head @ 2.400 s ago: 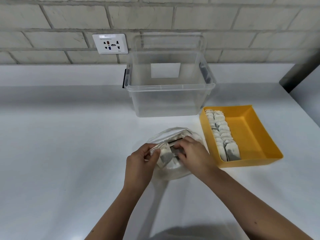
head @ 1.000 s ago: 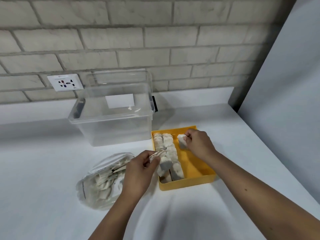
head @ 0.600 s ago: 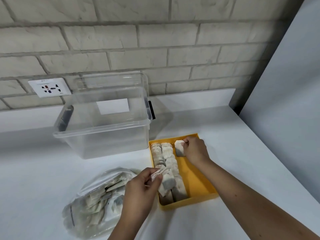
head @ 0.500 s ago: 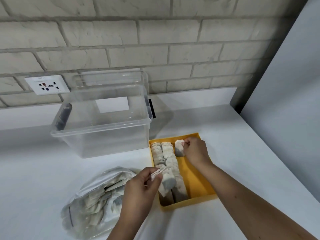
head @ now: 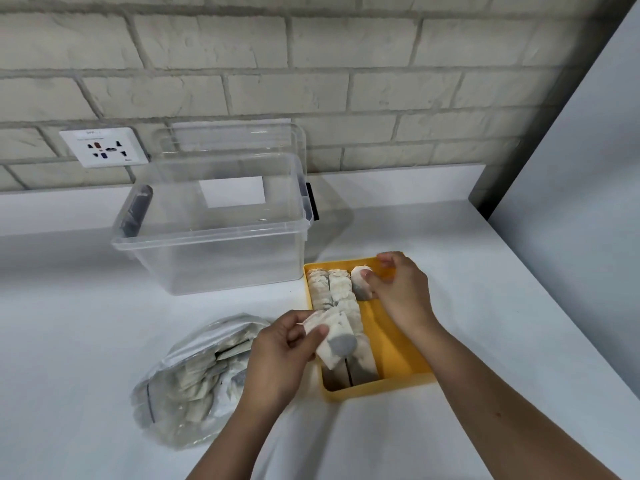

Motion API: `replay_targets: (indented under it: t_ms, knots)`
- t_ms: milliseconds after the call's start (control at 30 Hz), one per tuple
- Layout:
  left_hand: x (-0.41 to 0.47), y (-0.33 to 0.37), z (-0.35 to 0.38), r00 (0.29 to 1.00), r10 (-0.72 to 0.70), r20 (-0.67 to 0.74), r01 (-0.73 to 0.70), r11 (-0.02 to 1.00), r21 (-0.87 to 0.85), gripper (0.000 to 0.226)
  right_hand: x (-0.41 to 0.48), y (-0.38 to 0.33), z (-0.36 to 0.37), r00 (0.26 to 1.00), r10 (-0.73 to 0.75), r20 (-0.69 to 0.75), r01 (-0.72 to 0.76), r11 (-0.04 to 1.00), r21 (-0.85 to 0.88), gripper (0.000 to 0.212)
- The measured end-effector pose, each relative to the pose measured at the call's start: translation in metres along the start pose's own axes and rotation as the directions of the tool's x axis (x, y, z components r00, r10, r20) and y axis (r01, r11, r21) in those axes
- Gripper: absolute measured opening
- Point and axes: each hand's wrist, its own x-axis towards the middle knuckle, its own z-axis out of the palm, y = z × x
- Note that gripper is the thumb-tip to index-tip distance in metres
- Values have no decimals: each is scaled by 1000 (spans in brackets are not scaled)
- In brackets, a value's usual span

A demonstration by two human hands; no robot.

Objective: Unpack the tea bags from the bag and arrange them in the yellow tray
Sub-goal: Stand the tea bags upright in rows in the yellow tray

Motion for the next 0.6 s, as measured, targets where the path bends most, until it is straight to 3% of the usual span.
replay_targets:
  t_ms: [67, 133, 200, 433, 600]
  knots:
    - [-1, 7, 1, 1000, -14, -10, 13, 997, -71, 13, -16, -13, -14, 996, -13, 90, -2, 987, 161, 28]
    - [0, 11, 2, 1000, -18, -23, 15, 994, -104, 12, -34, -24, -25, 960, -8, 279, -84, 944, 319, 17]
    - [0, 14, 3, 1000, -10, -26, 8, 995, -95, 10, -48, -29, -29, 919, -25, 392, -118, 935, 335, 12]
    - [-6, 16, 6, 1000, -5, -15, 5, 1000, 7, 6, -50, -6, -35, 958, -106, 267, 51, 977, 207, 11]
    - [-6, 20, 0, 1000, -4, -23, 5, 998, 60, 8, -27, 7, -33, 982, -89, 164, 94, 995, -21, 11]
